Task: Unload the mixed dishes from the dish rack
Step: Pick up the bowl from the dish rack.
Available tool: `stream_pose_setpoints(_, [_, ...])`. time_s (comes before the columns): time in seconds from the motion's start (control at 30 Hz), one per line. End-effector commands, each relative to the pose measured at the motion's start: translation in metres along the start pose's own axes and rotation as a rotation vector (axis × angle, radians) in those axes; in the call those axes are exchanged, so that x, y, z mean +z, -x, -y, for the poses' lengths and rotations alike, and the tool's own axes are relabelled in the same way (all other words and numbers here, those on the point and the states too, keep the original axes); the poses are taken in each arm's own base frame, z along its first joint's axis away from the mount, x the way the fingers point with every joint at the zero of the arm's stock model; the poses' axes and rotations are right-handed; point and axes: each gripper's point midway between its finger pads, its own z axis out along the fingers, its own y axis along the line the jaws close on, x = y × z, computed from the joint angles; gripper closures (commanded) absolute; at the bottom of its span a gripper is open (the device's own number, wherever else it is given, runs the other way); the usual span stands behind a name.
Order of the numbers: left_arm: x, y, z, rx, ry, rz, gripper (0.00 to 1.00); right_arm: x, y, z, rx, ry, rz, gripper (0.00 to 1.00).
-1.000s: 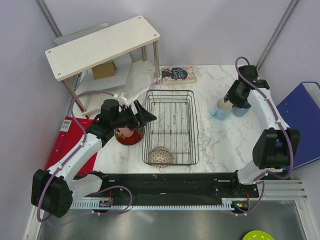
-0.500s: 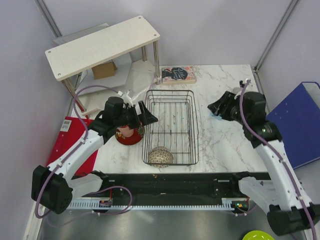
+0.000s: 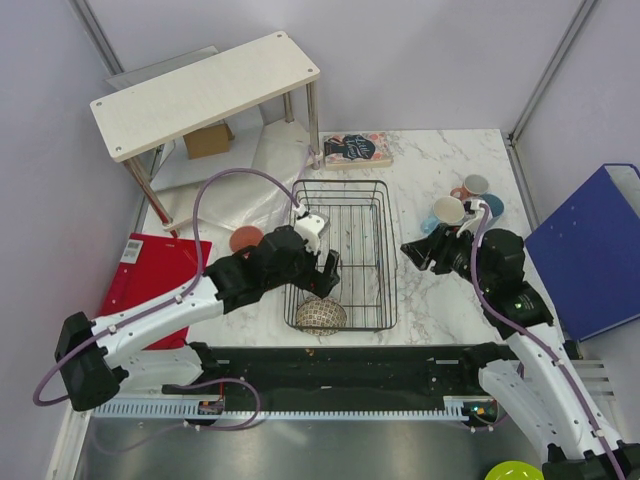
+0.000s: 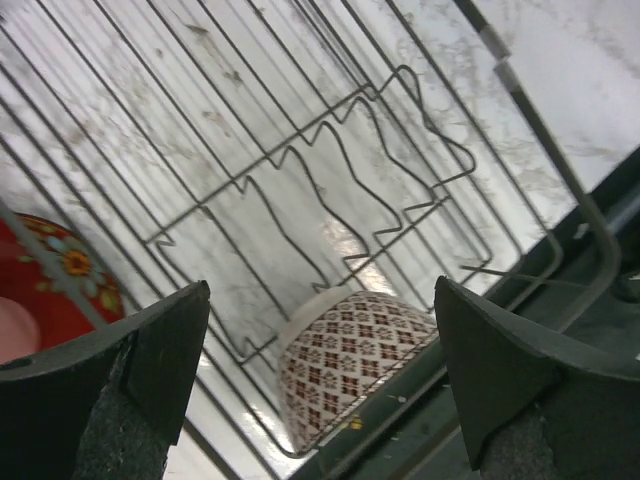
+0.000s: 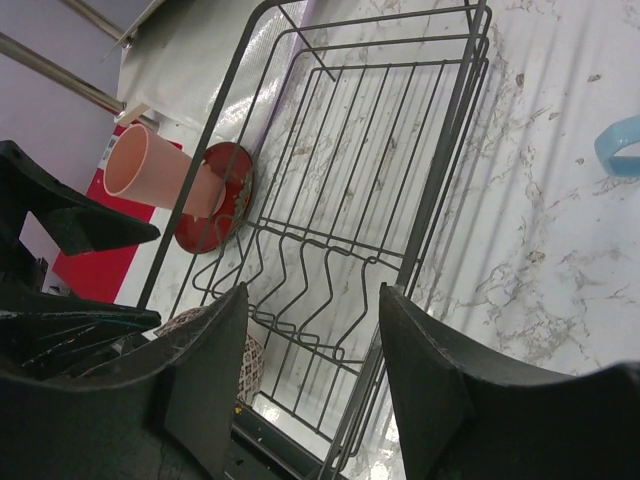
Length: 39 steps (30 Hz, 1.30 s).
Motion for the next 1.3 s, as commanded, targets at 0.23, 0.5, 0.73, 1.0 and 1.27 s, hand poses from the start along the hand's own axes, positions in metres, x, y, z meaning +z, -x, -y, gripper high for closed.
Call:
stream_pose_setpoints(0.23, [-0.043, 0.051, -0.014, 0.471, 0.044, 0.326, 0.05, 0.005, 0.013, -0.010, -0.044, 0.074, 0.087, 0.38])
stream_pose_setpoints(0.5, [-0.033, 0.016, 0.018, 0.772, -0.214, 0.183, 0.26, 0.006, 0.008, -0.009, -0.006, 0.089, 0.102, 0.38])
stream_pose_setpoints(0.73, [-0.048, -0.009, 0.047, 0.778, -0.437, 0.141, 0.36, 0.004, 0.006, -0.010, -0.009, 0.094, 0.098, 0.38])
stream_pose_setpoints(1.0, [-0.039, -0.053, 0.045, 0.755, -0.512, 0.025, 0.34, 0.010, 0.000, -0.008, 0.015, 0.105, 0.082, 0.38])
stream_pose_setpoints(1.27, [-0.007, -0.060, 0.029, 0.816, -0.408, 0.003, 0.48, 0.016, -0.003, -0.006, 0.033, 0.107, 0.074, 0.38])
